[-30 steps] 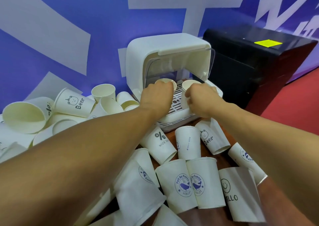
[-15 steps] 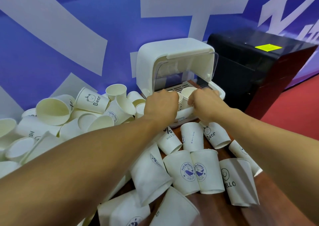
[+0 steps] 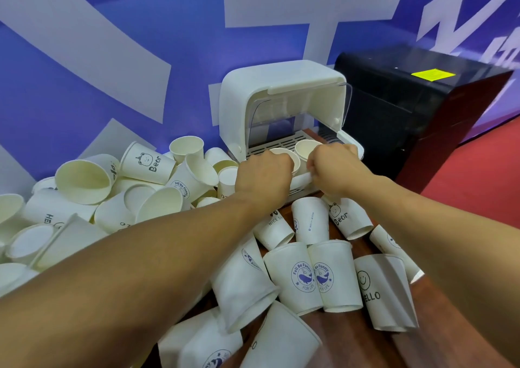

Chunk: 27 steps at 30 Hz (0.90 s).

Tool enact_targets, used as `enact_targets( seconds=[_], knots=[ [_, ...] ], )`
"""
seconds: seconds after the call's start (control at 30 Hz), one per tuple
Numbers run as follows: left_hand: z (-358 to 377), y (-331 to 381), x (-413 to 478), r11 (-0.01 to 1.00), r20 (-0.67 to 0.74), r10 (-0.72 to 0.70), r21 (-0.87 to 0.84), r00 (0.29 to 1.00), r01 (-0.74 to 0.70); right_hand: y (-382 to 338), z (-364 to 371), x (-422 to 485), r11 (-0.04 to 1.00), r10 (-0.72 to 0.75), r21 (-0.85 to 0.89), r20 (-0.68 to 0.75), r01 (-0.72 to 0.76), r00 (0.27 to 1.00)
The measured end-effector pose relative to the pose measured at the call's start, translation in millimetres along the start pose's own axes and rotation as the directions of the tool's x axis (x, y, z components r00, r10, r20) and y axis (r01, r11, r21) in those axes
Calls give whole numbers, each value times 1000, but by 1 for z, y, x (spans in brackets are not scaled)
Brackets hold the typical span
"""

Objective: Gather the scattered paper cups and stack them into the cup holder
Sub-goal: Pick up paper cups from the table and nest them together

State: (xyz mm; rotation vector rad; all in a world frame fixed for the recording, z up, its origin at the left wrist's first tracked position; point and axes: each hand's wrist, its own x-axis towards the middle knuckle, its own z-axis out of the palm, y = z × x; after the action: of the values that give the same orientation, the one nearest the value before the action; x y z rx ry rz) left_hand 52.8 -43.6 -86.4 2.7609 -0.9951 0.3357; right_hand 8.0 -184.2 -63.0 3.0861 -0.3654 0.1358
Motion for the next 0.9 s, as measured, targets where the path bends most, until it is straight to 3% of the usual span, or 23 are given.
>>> enact_targets(
  seconds=[0.23, 0.67, 0.9],
  knots=[
    [-1, 3, -2, 1000, -7, -12, 8, 1000, 12, -4, -1, -4, 978, -98, -183, 8, 98, 995],
    [-25, 9, -13, 1000, -89, -4, -9, 996, 3, -5, -13, -18, 993, -112, -49, -139, 106, 984],
    [-79, 0, -52, 998, -119, -40, 34, 992, 45, -34, -55, -54, 975, -192, 64, -218, 211, 957]
  ],
)
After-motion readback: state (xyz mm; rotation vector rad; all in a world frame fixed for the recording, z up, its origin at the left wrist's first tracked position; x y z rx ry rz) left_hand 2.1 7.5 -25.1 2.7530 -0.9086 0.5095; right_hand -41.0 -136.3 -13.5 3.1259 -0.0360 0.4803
